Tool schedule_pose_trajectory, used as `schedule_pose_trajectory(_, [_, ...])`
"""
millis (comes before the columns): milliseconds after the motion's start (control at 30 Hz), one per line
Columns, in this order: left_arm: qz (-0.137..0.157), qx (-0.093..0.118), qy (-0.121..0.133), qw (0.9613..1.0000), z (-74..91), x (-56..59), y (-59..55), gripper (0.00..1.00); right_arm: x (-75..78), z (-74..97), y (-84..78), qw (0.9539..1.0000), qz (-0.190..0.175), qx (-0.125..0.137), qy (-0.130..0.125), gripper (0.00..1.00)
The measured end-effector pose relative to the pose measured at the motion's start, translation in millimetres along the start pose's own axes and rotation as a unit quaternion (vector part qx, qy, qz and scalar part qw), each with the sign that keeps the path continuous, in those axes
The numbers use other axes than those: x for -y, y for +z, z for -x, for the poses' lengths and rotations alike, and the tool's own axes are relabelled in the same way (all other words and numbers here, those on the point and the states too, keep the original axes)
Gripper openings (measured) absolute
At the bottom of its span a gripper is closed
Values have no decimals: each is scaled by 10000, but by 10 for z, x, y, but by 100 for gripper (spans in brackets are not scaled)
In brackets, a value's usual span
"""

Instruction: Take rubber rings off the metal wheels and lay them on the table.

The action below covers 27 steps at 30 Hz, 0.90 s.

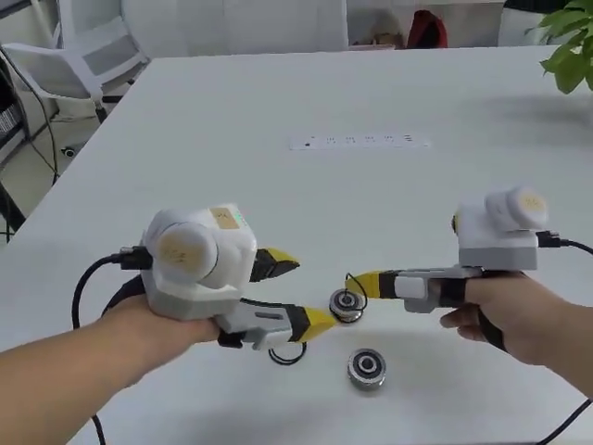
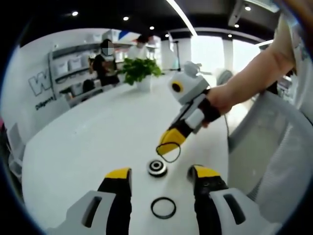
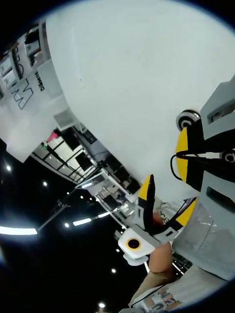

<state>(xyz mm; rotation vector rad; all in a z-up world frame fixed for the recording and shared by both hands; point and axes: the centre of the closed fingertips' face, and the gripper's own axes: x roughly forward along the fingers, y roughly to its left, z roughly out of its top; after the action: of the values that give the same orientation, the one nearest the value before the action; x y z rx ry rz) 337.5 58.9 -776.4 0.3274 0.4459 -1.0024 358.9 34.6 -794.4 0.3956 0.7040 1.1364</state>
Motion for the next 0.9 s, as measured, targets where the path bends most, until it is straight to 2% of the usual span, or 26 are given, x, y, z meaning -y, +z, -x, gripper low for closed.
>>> schedule_pose_trajectory(600, [202, -28, 170, 9996, 348, -57, -247, 55, -174, -182, -76, 9995, 165, -282, 38, 0])
schedule_pose_trajectory(900, [313, -35, 249, 9992, 501, -104, -361, 56, -247, -356, -150, 9986, 254, -465, 75, 0])
